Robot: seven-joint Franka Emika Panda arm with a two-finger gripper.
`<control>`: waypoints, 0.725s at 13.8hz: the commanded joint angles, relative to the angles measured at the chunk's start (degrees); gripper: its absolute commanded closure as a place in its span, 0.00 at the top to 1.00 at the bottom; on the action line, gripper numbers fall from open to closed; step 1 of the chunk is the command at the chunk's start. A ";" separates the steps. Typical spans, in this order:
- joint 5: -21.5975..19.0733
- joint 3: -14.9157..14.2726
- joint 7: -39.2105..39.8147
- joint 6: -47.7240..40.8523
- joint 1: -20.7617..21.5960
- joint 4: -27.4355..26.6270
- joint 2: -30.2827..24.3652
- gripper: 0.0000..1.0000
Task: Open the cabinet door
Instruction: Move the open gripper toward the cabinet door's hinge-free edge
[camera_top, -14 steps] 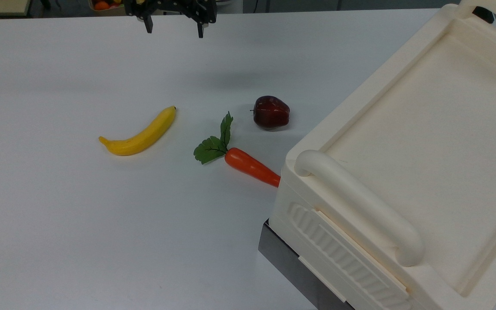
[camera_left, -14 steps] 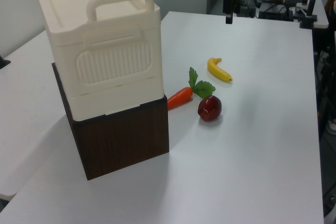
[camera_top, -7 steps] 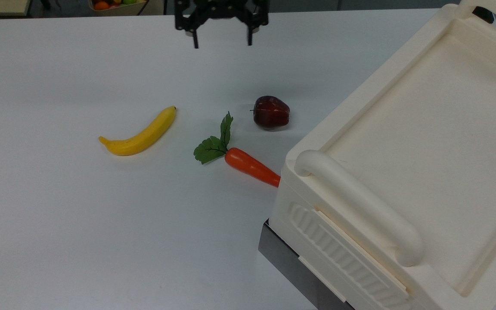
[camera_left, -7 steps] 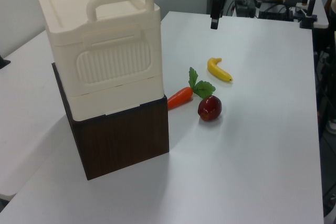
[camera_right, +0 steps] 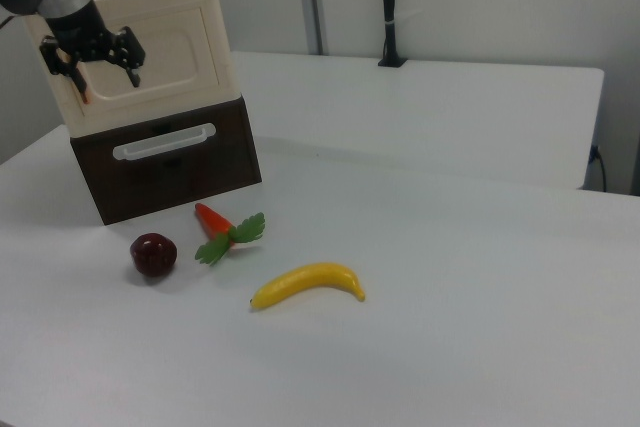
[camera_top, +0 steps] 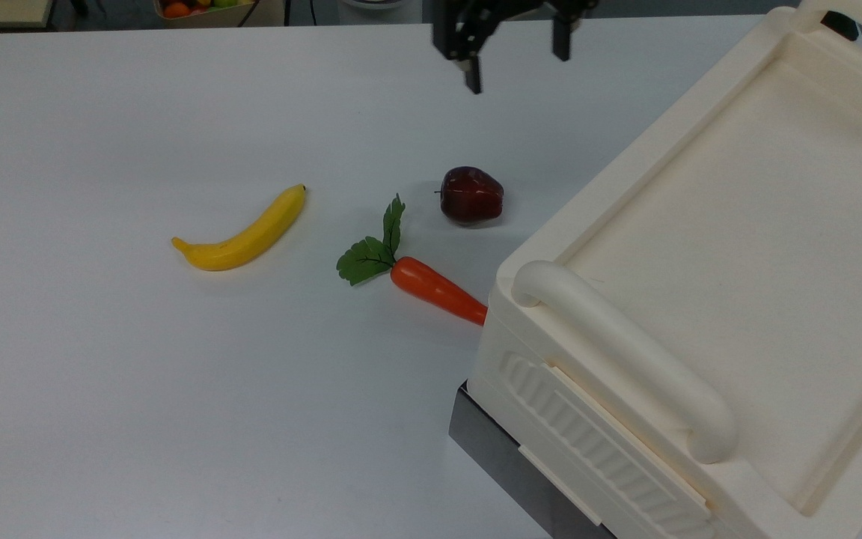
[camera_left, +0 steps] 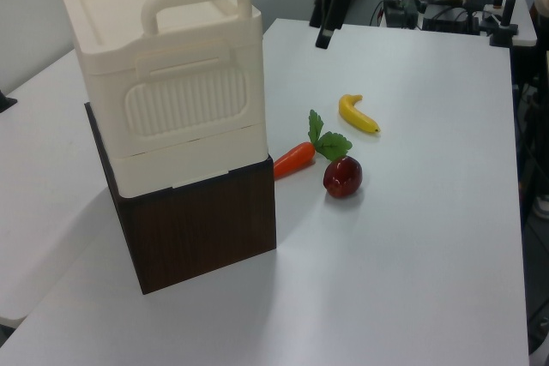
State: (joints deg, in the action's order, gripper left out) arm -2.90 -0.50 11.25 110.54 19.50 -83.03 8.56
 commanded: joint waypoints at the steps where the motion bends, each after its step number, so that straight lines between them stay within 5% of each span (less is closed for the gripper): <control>1: -2.55 3.13 2.28 4.76 0.80 0.68 1.37 1.00; 10: -0.37 8.14 3.95 17.33 0.89 0.32 4.18 0.91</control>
State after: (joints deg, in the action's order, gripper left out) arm -4.17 6.61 12.88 124.21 20.55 -82.98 10.97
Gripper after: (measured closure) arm 0.048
